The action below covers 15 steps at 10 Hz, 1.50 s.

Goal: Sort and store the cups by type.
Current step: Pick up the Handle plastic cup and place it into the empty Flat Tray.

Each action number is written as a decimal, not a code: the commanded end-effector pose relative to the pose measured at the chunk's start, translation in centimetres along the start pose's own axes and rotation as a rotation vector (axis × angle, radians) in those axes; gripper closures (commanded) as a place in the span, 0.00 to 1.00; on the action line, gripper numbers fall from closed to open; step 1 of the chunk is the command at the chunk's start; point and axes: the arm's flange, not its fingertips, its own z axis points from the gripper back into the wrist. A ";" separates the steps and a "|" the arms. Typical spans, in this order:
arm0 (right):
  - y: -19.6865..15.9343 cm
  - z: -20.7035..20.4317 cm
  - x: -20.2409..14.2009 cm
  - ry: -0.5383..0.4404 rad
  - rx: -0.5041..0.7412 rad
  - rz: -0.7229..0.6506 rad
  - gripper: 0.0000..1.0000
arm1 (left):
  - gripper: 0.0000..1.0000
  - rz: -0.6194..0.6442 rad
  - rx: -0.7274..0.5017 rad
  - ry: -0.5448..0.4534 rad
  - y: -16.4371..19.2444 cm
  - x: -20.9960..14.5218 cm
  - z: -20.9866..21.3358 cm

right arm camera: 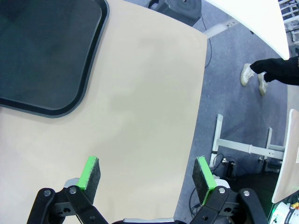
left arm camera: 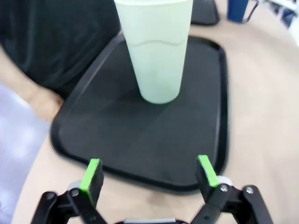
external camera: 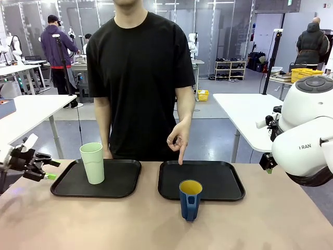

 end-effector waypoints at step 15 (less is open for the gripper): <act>-1.0 1.8 0.5 -0.079 0.176 0.684 0.00 | 0.00 -0.028 0.209 0.317 -4.9 2.6 1.5</act>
